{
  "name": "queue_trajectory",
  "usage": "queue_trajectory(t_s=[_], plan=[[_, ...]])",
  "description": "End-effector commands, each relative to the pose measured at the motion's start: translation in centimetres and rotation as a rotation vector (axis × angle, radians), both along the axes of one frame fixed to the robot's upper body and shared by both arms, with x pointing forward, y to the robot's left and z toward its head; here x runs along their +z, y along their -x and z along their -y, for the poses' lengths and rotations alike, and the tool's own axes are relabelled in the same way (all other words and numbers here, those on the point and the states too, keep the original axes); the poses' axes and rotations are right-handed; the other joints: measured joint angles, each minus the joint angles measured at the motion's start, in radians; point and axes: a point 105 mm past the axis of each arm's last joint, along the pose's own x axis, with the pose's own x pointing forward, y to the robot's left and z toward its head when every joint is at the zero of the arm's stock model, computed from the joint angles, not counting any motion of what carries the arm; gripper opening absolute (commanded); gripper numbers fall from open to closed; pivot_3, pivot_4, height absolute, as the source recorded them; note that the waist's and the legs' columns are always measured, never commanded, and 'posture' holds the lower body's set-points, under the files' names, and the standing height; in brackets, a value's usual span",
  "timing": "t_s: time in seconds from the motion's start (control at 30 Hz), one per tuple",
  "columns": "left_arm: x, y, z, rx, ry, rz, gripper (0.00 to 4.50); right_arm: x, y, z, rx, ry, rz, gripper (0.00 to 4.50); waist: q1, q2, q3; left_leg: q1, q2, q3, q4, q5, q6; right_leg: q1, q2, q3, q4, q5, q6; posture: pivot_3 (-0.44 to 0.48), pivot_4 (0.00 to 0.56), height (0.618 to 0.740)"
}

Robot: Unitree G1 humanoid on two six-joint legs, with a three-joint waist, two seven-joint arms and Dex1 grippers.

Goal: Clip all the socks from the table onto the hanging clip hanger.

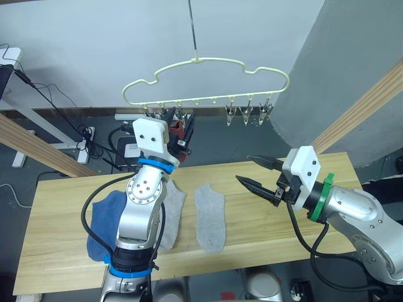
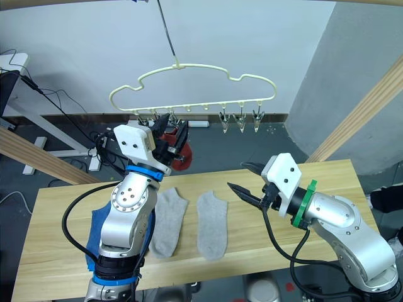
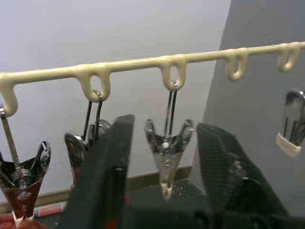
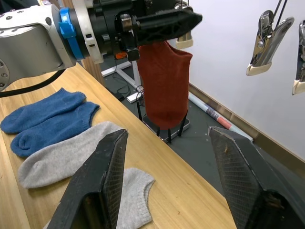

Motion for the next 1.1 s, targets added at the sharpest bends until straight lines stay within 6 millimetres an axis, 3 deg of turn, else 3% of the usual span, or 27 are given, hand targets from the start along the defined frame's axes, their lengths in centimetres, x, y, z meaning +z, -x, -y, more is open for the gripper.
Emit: queue_trajectory(t_s=[0.03, 0.27, 0.9, 1.0, 1.1], plan=[[1.7, 0.8, 0.2, 0.005, -0.007, 0.053, 2.59, 0.8, 0.7, -0.1, 0.02, -0.005, 0.043, 2.84, 0.0, 0.0, 0.0, 0.0, 0.0, 0.0, 0.0, 0.0, 0.0, 0.0, 0.0, 0.0, 0.0, 0.0, 0.0, -0.321, 0.344, 0.74], [1.9, 1.0, 0.2, 0.026, -0.03, 0.048, 2.59, 1.9, 1.4, -0.7, 0.101, -0.04, 0.053, 2.84, 0.001, 0.0, 0.0, 0.0, 0.0, 0.0, 0.0, 0.0, 0.0, 0.0, 0.0, 0.0, 0.0, 0.0, 0.0, -0.315, 0.338, 0.74], [2.3, 1.4, 0.3, 0.043, -0.014, 0.047, 2.59, 1.9, 1.1, -0.2, 0.097, -0.026, 0.039, 2.84, 0.001, 0.0, 0.0, 0.0, 0.0, 0.0, 0.0, 0.0, 0.0, 0.0, 0.0, 0.0, 0.0, 0.0, 0.0, -0.312, 0.33, 0.74], [2.3, 1.4, 0.3, 0.046, -0.016, 0.045, 2.06, 1.8, 1.1, -0.2, 0.096, -0.025, 0.037, 2.84, 0.001, 0.0, 0.0, 0.0, 0.0, 0.0, 0.0, 0.0, 0.0, 0.0, 0.0, 0.0, 0.0, 0.0, 0.0, -0.312, 0.33, 0.74], [2.3, 1.4, 0.3, 0.05, -0.016, 0.045, 1.17, 1.7, 1.1, -0.1, 0.093, -0.024, 0.034, 2.84, 0.001, 0.0, 0.0, 0.0, 0.0, 0.0, 0.0, 0.0, 0.0, 0.0, 0.0, 0.0, 0.0, 0.0, 0.0, -0.312, 0.33, 0.74]])
